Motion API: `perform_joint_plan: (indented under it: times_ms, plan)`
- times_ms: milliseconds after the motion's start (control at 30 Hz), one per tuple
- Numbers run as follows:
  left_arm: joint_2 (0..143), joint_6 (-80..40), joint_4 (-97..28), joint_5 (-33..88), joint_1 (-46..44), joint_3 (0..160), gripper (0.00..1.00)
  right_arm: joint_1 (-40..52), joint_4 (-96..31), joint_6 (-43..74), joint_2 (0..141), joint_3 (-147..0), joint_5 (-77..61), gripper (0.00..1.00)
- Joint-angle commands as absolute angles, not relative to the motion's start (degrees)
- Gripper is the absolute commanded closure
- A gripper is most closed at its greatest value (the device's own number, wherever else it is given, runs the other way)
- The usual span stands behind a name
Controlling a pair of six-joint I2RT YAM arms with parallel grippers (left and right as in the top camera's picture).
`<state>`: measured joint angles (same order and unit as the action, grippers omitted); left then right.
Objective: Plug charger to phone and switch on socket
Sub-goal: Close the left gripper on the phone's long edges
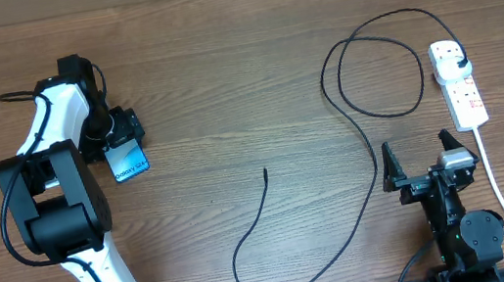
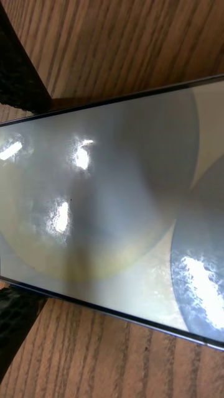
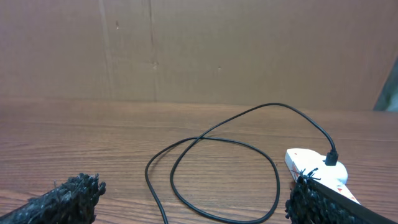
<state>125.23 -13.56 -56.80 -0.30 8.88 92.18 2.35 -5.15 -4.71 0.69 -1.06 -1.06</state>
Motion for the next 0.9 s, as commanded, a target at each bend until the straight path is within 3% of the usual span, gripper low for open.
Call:
perform_joint_plan:
  times_ms: [0,867]
  plan:
    - [125.6,-14.3,-57.0,1.5,9.0,90.2,0.1,2.7,-4.8,-4.6,0.1,-0.4,-1.0,0.0]
    - [125.6,-14.4,-57.0,1.5,9.0,90.2,0.15,2.7,-4.8,-4.6,0.1,-0.4,-1.0,0.0]
